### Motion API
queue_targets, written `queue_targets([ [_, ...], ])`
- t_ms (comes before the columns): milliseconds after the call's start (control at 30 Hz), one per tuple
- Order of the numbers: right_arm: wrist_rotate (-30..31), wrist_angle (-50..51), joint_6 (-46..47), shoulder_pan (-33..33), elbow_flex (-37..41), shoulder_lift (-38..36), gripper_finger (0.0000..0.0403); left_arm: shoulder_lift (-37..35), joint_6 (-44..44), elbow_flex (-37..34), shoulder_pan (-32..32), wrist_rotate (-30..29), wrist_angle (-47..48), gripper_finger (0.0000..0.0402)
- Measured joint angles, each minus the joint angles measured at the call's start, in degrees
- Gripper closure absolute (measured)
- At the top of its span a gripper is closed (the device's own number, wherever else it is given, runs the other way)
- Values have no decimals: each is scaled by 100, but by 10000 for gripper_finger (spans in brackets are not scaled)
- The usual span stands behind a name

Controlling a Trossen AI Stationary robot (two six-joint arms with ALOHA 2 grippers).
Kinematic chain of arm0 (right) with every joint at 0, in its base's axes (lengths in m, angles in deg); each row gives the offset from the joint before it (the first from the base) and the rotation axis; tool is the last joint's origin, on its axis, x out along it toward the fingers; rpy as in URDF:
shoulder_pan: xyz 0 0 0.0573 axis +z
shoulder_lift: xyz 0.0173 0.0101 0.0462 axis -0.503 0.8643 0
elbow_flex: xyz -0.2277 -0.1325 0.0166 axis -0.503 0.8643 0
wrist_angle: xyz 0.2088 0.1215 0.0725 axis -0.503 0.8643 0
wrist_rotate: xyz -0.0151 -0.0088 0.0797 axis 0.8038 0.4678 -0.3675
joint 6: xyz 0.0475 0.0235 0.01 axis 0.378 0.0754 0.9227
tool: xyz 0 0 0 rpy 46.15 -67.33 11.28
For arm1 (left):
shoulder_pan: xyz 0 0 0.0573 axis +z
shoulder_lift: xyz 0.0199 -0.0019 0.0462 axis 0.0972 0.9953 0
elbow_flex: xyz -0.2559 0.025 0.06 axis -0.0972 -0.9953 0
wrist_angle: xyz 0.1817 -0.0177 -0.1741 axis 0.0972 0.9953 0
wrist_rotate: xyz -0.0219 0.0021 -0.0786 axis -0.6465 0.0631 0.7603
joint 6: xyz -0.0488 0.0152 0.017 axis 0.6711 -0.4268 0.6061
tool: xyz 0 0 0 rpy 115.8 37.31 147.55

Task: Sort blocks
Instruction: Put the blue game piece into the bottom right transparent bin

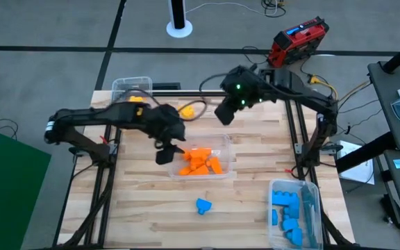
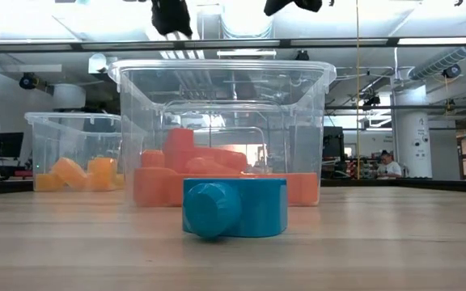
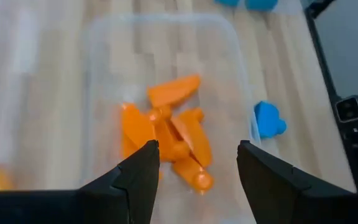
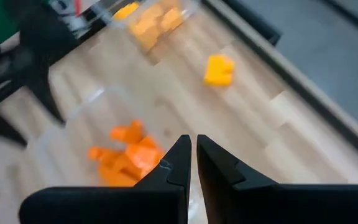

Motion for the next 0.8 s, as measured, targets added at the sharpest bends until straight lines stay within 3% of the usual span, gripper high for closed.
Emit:
queue_targets([
  [233, 20, 64, 791, 1062, 0, 0, 385, -974, -531, -311, 10, -565, -186, 209],
  [400, 135, 49, 1413, 2104, 0, 2, 385, -1390, -860, -703, 72, -638, -561, 209],
  [700, 889, 79, 3210, 3549, 45, 43, 385, -1588, -840, -1352, 245, -637, -865, 218],
  [800, 903, 63, 3569, 3842, 125, 184, 385, -1576, -787, -1580, 260, -637, -1396, 222],
])
